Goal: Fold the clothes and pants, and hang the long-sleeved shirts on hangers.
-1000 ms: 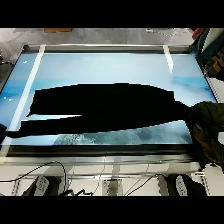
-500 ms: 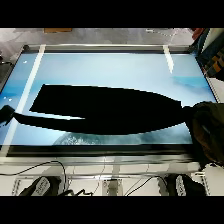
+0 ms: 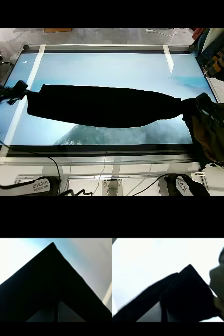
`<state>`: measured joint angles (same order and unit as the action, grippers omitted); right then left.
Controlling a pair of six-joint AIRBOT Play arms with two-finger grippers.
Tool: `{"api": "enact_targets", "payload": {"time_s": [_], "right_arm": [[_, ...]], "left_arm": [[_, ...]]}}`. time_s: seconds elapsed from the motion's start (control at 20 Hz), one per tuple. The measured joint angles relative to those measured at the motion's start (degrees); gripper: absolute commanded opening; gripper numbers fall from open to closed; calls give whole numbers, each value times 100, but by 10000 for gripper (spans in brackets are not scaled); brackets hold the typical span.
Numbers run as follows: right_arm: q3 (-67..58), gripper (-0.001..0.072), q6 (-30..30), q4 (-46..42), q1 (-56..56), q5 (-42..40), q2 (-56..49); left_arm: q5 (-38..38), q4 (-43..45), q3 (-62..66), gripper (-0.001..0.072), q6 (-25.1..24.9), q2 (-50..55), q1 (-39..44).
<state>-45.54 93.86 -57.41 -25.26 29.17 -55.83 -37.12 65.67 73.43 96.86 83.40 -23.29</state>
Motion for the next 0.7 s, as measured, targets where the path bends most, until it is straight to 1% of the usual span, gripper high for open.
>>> {"api": "enact_targets", "payload": {"time_s": [0.15, 0.25, 0.4, 0.55, 0.6, 0.65, 0.7], "right_arm": [[-682, 15, 101, 212, 326, -260, -1051], [-1104, 15, 356, 284, 520, -584, -1646], [-1668, 16, 872, 334, 680, -1064, -2389], [-2044, 17, 1156, 354, 785, -1338, -2924], [-2120, 27, 1209, 354, 833, -1447, -3069], [-2170, 176, 1246, 356, 876, -1547, -3171], [-2210, 498, 1274, 356, 925, -1683, -3265]], "left_arm": [[74, -79, 490, 8, 205, 529, 140], [256, -199, 649, 8, 273, 774, 177], [577, -492, 756, 9, 328, 1091, 210], [914, -820, 800, 11, 352, 1364, 229], [1014, -918, 807, 33, 356, 1432, 245], [1115, -999, 811, 209, 358, 1493, 260], [1222, -1054, 817, 510, 361, 1532, 275]]}}
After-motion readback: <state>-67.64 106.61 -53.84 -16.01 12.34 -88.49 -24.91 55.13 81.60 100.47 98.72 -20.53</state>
